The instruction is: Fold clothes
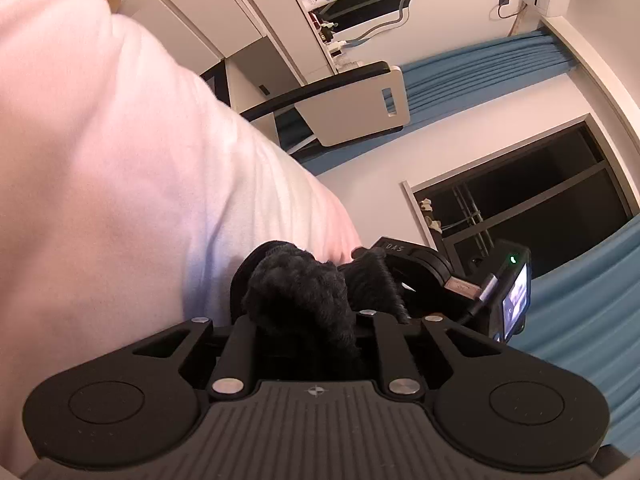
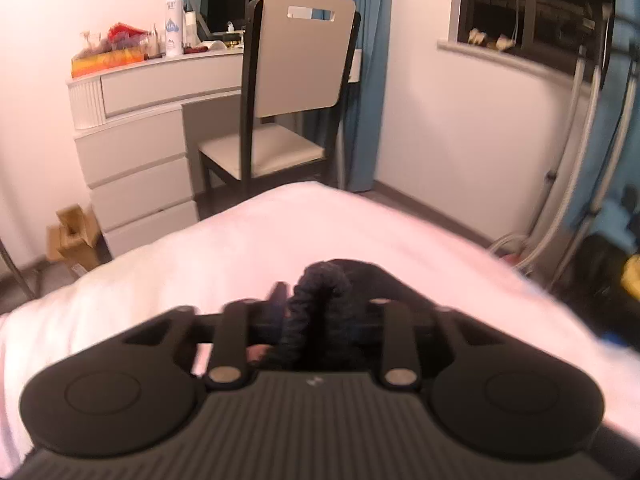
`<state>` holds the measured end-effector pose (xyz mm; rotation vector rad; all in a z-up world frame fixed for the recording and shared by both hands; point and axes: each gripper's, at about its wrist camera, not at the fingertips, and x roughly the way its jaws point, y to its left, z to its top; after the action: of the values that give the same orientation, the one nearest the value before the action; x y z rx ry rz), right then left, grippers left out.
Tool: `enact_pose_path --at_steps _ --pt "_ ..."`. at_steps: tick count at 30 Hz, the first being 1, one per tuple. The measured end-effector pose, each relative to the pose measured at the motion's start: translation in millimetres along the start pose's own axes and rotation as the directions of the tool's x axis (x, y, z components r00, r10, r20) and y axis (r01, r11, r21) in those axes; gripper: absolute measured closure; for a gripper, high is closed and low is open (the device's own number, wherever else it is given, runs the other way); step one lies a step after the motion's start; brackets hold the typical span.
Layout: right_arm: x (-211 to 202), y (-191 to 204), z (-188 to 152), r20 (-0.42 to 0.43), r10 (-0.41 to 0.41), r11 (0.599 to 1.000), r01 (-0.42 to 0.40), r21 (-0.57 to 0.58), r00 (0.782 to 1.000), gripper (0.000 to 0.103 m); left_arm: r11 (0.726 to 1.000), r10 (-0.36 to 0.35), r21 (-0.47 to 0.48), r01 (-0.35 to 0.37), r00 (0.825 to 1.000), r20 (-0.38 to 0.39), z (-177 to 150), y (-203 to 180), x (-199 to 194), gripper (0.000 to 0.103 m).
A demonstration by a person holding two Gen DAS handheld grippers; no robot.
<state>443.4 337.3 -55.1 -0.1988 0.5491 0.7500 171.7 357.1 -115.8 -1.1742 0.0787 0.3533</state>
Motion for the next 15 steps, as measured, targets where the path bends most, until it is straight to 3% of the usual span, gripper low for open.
enact_pose_path --at_steps 2,6,8,12,15 --pt "-16 -11 6 0.012 0.083 0.995 -0.083 0.049 0.996 0.046 1.000 -0.009 -0.016 0.009 1.000 -0.003 2 2 2 0.076" --pt "-95 -34 15 0.068 0.163 0.981 -0.169 0.091 0.984 0.035 0.999 -0.017 -0.029 0.017 1.000 0.001 1 7 -14 0.040" --pt "-161 -50 6 0.120 0.176 0.976 -0.190 0.110 0.977 0.031 1.000 -0.002 -0.021 0.002 1.000 0.012 1 -3 -21 0.027" --pt "-302 -104 -41 0.205 0.099 0.969 -0.141 0.201 0.974 0.022 1.000 -0.014 -0.013 0.014 1.000 0.020 3 -25 -30 0.020" --pt "-399 -150 -101 0.230 -0.063 0.948 -0.015 0.319 0.971 0.021 0.997 -0.015 0.082 0.016 1.000 -0.018 -2 -47 -44 0.020"
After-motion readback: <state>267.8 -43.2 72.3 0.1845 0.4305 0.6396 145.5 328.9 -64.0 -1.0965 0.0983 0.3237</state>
